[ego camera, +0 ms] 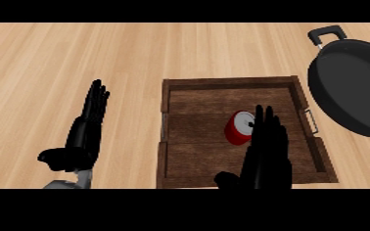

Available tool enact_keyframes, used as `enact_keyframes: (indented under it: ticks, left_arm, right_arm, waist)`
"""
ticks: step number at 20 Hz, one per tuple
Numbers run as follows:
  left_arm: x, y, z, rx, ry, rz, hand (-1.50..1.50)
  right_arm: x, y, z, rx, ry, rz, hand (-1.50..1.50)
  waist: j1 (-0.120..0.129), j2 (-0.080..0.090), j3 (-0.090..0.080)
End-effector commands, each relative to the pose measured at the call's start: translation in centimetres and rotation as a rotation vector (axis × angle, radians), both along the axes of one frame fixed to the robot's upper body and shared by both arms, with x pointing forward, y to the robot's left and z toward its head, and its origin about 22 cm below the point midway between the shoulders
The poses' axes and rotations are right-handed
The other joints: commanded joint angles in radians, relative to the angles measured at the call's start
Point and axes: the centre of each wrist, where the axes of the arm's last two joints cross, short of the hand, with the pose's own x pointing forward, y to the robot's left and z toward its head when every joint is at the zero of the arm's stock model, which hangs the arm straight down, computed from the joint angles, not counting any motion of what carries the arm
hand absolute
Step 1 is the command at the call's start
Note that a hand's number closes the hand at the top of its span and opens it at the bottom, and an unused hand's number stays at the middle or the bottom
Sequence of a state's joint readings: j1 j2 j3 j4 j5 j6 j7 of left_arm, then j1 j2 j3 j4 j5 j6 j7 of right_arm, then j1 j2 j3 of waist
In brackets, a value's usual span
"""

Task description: Pick the can from the tray and place it in the pot

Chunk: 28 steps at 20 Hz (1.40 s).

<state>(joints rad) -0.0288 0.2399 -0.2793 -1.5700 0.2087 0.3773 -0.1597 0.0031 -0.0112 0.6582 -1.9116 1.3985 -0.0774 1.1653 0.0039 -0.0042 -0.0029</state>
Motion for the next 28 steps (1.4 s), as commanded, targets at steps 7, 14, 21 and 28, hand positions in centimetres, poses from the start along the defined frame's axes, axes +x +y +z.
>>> enact_keyframes:
  ticks: [7,14,21,28]
  left_arm:
    - [0.3,1.4,0.1,-0.002,-0.011,0.000,0.00]
    - [0.0,0.2,0.7,-0.019,0.000,-0.006,0.00]
    - [0.3,0.6,-0.3,-0.002,-0.015,0.004,0.00]
    - [0.9,0.0,1.2,-0.017,-0.061,-0.026,0.00]
  right_arm:
    - [2.0,0.2,-3.7,0.054,0.056,-0.130,-1.50]
    - [2.9,1.3,-2.6,-0.111,-0.086,-0.125,1.50]
    - [3.3,0.2,-2.6,-0.134,-0.136,-0.101,1.50]
    - [11.9,-11.4,-1.6,0.040,0.100,-0.593,1.50]
  waist:
    - [0.001,0.005,0.003]
    - [0.001,0.003,0.003]
    - [-0.003,0.004,0.003]
    - [0.030,0.076,0.008]
